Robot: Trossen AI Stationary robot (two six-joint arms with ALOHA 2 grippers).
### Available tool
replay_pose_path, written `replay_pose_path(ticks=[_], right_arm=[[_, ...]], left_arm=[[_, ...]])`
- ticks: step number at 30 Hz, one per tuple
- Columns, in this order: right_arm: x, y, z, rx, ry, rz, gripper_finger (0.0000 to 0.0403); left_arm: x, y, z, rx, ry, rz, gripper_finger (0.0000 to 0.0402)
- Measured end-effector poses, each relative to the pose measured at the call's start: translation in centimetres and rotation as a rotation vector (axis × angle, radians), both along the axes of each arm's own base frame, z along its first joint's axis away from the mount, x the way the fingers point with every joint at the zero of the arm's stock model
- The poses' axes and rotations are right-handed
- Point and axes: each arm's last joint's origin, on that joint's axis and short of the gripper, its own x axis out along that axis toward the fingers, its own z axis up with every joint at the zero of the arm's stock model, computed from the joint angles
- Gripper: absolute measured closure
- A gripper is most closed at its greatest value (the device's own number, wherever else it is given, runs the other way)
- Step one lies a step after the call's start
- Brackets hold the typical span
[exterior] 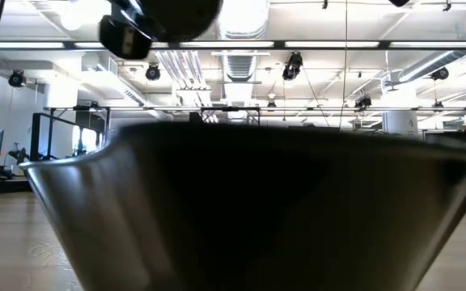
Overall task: Pick & Place Mini shaped plates
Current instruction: Stack the black leaf shaped plate on top of the black leaf shaped plate on the table
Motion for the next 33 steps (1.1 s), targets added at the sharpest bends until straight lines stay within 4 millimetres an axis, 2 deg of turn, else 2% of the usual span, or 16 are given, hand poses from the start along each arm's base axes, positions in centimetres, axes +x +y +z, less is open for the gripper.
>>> replay_pose_path(ticks=[5,13,17,22,28,33], right_arm=[[0.0,-0.1,-0.3,0.002,0.013,-0.032,0.0394],[0.4,-1.0,-4.1,0.013,0.127,-0.173,0.0394],[0.3,-1.2,-5.1,0.041,0.151,-0.217,0.0394],[0.3,-1.2,-6.4,0.06,0.188,-0.242,0.0394],[0.2,-1.3,-6.6,0.085,0.186,-0.265,0.0394],[0.2,-1.4,-7.1,0.073,0.203,-0.277,0.0394]], left_arm=[[0.4,2.8,0.0,0.085,-0.034,-0.023,0.0401],[1.5,5.9,0.3,0.237,-0.168,-0.061,0.0401],[2.6,7.5,-0.8,0.242,-0.169,-0.068,0.0401],[4.8,8.1,-3.1,0.233,-0.127,-0.158,0.0401],[8.3,8.5,-3.2,0.283,-0.162,-0.255,0.0401],[10.4,8.7,-4.0,0.298,-0.137,-0.289,0.0402]])
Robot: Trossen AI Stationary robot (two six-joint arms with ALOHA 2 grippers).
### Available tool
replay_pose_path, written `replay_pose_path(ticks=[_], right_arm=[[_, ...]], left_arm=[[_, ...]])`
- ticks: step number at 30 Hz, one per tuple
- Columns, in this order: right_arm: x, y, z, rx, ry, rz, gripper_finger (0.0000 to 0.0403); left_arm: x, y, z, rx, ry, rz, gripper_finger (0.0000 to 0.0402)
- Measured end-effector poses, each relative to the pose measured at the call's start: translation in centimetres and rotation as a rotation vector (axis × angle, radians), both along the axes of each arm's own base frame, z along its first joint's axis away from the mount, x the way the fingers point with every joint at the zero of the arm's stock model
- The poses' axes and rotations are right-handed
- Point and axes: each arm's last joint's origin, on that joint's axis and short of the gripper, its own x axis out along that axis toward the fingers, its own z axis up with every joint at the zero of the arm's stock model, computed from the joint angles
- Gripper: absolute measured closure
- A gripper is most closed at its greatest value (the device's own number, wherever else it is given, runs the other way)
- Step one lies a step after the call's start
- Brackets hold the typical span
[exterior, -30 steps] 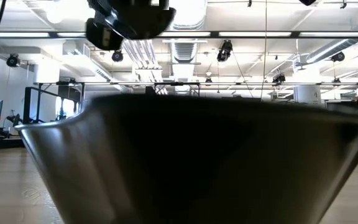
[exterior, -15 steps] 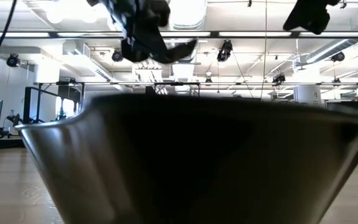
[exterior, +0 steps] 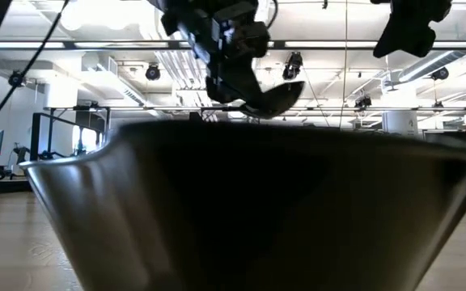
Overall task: Pick & Place Mini shaped plates
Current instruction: Stack the black leaf shaped plate on top of the black leaf shaped plate on the table
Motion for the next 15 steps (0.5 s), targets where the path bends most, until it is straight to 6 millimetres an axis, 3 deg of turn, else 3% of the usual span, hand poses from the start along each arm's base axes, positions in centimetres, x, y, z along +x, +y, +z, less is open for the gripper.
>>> replay_pose_path(ticks=[6,15], right_arm=[[0.1,-0.9,-2.4,0.001,0.059,-0.072,0.0394],[1.5,-2.5,-6.6,0.11,0.025,-0.125,0.0394]], left_arm=[[0.2,-0.2,1.1,0.014,0.004,-0.019,0.0402],[-3.2,-1.5,5.0,0.081,0.003,0.032,0.0401]])
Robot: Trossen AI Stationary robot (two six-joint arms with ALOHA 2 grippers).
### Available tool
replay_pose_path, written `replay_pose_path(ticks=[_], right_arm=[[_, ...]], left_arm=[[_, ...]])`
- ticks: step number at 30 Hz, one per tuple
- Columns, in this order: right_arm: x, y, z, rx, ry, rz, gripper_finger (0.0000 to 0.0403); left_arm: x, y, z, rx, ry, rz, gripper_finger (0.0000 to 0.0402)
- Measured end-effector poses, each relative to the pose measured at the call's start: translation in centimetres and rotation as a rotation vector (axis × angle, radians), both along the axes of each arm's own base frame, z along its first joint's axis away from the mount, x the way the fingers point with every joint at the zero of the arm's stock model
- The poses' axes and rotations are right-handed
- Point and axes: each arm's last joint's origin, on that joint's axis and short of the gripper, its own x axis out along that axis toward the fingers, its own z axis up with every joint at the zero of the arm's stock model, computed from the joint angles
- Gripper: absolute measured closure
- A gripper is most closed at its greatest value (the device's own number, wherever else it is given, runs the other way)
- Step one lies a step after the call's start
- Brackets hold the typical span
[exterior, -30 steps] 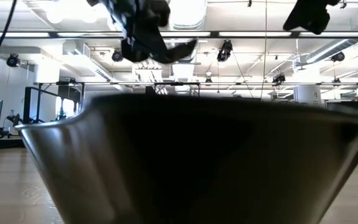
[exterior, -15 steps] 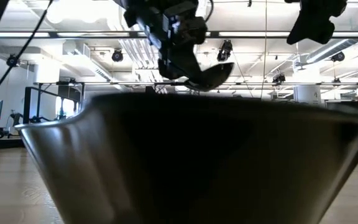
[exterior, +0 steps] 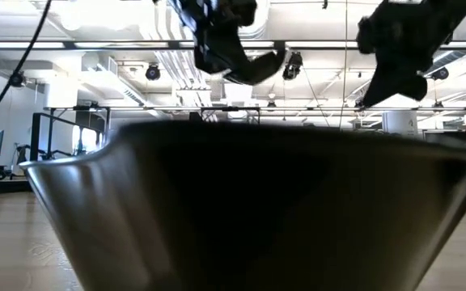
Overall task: Pick & Place Mini shaped plates
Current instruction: Stack the black leaf shaped plate on top of the black leaf shaped plate on the table
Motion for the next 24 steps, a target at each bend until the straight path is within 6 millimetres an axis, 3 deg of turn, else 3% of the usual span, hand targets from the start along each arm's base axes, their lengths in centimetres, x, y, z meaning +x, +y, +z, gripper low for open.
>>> replay_pose_path(ticks=[8,16,24], right_arm=[[2.0,-1.5,-2.9,0.014,0.121,-0.01,0.0394],[4.2,-2.5,-5.9,0.047,0.208,0.013,0.0394],[4.3,-2.5,-6.0,0.052,0.204,0.013,0.0394]], left_arm=[[-2.4,-1.4,2.3,0.053,0.001,0.038,0.0401],[-2.7,-1.8,2.5,0.051,0.001,0.047,0.0401],[-1.7,-1.5,1.3,0.079,0.002,0.053,0.0401]])
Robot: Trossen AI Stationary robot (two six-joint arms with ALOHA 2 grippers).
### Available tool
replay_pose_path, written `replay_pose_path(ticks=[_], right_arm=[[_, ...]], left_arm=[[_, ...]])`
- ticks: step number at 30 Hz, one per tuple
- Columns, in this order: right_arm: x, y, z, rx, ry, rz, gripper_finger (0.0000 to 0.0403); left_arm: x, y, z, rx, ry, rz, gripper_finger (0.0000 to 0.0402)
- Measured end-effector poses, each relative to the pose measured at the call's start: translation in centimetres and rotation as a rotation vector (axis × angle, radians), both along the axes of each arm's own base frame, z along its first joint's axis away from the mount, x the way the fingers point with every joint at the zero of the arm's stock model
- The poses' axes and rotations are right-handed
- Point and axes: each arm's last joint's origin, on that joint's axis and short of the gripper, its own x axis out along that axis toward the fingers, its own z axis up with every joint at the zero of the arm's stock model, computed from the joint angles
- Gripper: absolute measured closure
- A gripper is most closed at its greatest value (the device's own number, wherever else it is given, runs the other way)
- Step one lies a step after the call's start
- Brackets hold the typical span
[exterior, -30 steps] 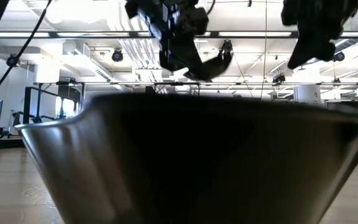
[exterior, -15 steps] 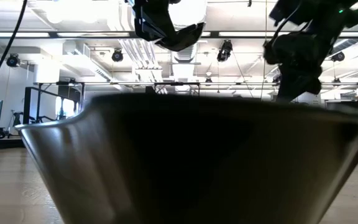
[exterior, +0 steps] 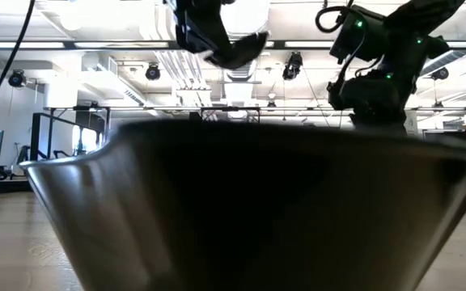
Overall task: Pick & Place Mini shaped plates
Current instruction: Stack the black leaf shaped plate on top of the black leaf shaped plate on the table
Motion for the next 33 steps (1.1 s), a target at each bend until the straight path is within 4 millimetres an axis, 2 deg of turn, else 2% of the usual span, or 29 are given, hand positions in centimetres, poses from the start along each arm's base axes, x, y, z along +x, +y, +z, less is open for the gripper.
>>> replay_pose_path(ticks=[6,19,24,33], right_arm=[[-0.9,0.1,1.6,0.0,-0.055,-0.006,0.0394],[-3.7,0.2,5.8,-0.001,-0.25,-0.02,0.0394],[-4.3,0.2,6.4,-0.007,-0.272,-0.024,0.0394],[-4.7,0.2,6.7,-0.009,-0.283,-0.024,0.0394]], left_arm=[[2.8,0.7,-2.5,-0.016,-0.024,-0.01,0.0401],[7.4,2.8,-8.7,-0.06,-0.024,-0.028,0.0401],[8.2,3.8,-10.9,-0.063,0.007,-0.005,0.0401],[8.5,4.4,-12.0,-0.068,0.024,-0.031,0.0401]])
